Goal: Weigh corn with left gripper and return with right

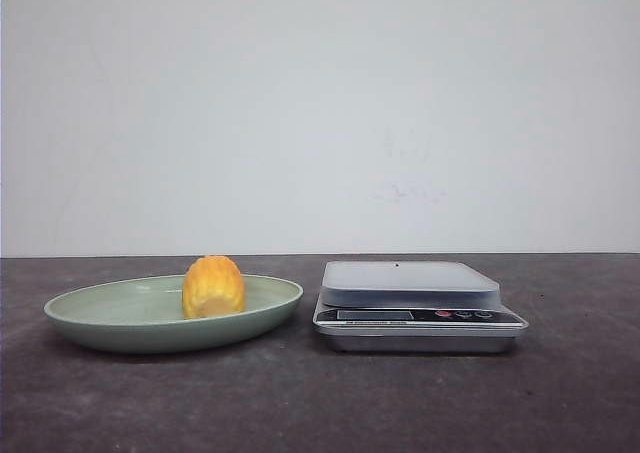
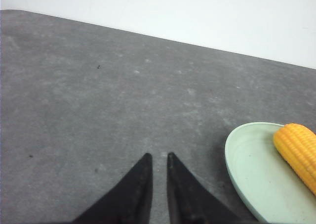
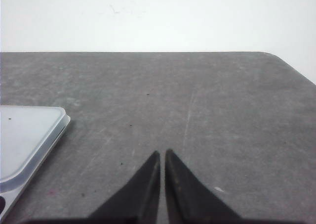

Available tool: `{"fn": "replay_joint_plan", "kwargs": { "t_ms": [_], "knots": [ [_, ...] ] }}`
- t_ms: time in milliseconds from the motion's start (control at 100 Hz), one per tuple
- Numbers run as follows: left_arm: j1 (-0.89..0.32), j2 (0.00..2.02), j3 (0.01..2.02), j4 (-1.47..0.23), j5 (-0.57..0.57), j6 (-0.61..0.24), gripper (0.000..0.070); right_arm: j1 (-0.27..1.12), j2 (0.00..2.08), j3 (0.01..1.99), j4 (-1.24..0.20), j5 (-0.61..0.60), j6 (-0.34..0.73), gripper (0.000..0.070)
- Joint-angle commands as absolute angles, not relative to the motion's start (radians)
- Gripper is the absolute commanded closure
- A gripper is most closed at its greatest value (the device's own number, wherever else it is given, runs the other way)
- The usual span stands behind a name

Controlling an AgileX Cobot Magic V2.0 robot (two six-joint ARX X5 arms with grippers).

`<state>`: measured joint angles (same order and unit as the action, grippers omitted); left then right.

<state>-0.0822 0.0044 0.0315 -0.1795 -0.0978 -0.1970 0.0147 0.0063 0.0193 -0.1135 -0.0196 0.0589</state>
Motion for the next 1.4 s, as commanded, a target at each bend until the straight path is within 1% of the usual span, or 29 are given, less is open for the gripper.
{"fn": "replay_joint_plan", "kwargs": {
  "t_ms": [0,1000,1220,1270,1390],
  "knots": [
    [-0.081,0.004,0.014,-0.186,-0.096,-0.184,0.0671,0.017,0.004,0.015,-0.099,-0.019,0.066,0.0689],
    [-0.081,0.004,0.014,-0.186,-0.096,-0.184,0.0671,0.017,0.004,0.015,-0.088,-0.020,0.067,0.0689],
    [-0.081,0.004,0.014,-0.186,-0.096,-0.184,0.0671,0.018,0.004,0.015,-0.076,-0.065,0.089,0.0689],
    [-0.081,0.004,0.014,-0.186,-0.096,-0.184,0.0671,0.018,0.004,0.015,-0.083,-0.078,0.105,0.0689],
    [-0.081,0.004,0.014,-0.186,-0.096,-0.184,0.0671,0.021,0.004,0.015,-0.106,-0.080,0.106,0.0689]
  ]
}}
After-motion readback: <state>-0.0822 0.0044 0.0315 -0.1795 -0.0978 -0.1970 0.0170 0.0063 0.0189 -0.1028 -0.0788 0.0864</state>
